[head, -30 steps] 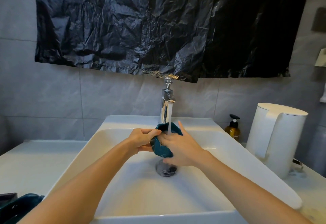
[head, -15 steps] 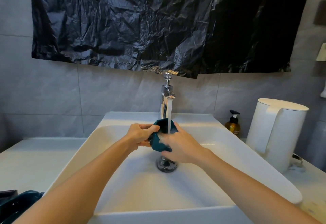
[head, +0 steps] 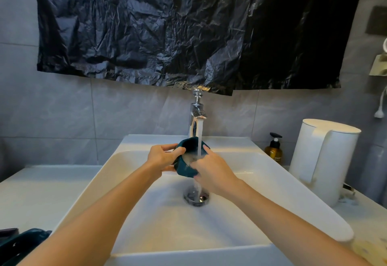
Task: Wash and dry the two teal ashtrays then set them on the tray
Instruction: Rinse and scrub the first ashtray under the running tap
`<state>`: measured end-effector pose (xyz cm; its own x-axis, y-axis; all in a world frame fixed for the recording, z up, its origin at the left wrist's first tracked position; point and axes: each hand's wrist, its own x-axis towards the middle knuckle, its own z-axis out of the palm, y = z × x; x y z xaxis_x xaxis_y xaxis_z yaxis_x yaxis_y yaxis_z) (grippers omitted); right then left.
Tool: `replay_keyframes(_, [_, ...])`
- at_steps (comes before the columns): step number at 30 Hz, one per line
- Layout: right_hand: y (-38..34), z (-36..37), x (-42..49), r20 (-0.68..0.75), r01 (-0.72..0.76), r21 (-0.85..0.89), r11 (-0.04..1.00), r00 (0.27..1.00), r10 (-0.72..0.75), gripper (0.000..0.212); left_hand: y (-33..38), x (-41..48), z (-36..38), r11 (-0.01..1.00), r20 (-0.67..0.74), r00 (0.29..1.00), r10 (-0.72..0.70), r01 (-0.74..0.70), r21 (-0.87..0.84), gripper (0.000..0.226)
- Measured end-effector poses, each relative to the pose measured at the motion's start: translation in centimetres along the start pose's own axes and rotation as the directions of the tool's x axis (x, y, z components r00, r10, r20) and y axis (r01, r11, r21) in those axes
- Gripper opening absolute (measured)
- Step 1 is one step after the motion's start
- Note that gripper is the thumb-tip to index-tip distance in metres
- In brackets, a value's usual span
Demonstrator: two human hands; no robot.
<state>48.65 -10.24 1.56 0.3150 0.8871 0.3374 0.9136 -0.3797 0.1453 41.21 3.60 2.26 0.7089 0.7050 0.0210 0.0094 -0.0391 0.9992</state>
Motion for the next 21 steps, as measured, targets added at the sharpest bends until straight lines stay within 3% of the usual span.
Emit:
replay_keyframes(2, [-0.6,0.1,-0.3,-0.036,-0.017,0.245,0.969,0.999,0.026,0.034,0.1,0.1,0.0,1.000,-0.004,1.000,0.005,-0.005,0.000,0.034])
replay_keyframes(4, [-0.3,0.8,-0.3,-0.046,0.018,0.368,0.930,0.999,-0.001,0.036,0.2,0.1,-0.1,1.000,0.003,1.000,0.012,-0.012,-0.015,0.034])
replay_keyframes(6, [0.7,1.3,-0.3,-0.008,0.030,0.411,0.911,1.000,-0.029,0.039,0.2,0.1,-0.1,0.999,0.010,1.000,0.021,-0.021,-0.028,0.034])
replay_keyframes(10, [1.9,1.3,-0.6,0.032,0.002,0.322,0.947,0.999,-0.013,0.046,-0.1,0.2,-0.2,1.000,0.013,1.000,0.012,-0.011,-0.025,0.034])
replay_keyframes(13, [0.9,0.9,-0.6,-0.014,0.051,0.409,0.911,0.999,-0.050,0.053,0.0,0.2,-0.1,1.000,0.025,1.000,0.002,-0.001,-0.016,0.032])
replay_keyframes(17, [0.7,0.6,0.1,-0.075,0.214,0.127,0.968,0.976,-0.206,0.054,0.3,-0.1,-0.2,1.000,0.051,0.999,-0.017,0.017,0.015,0.028])
replay_keyframes(21, [1.1,0.1,-0.1,-0.066,0.204,-0.128,0.970,0.975,-0.214,0.073,0.6,-0.4,-0.2,0.999,0.082,0.996,-0.026,0.023,0.034,0.026])
